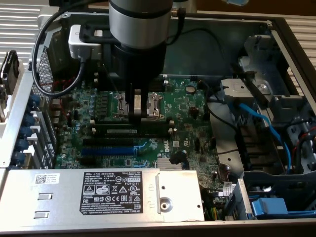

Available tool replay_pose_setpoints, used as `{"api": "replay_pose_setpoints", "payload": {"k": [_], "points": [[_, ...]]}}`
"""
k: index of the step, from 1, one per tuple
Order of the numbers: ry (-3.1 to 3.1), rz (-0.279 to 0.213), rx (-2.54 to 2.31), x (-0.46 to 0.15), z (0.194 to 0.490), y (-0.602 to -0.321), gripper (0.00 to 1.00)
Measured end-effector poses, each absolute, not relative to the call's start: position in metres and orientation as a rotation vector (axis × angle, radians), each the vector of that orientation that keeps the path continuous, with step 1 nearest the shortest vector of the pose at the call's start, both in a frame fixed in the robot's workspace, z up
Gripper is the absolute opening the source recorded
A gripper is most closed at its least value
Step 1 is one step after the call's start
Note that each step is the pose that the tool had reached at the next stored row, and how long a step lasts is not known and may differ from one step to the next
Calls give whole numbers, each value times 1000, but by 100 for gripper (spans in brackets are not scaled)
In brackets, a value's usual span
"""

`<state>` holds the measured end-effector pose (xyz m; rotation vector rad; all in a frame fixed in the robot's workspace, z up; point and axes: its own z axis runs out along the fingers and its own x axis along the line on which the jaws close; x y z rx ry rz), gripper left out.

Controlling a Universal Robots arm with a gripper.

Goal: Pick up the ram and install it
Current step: 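Press down the ram until it locks into place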

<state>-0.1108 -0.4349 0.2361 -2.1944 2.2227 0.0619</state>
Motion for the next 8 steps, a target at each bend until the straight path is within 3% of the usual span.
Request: {"api": "replay_pose_setpoints", "payload": {"k": [8], "points": [[2223,62,-2194,-111,240,-435,10]]}}
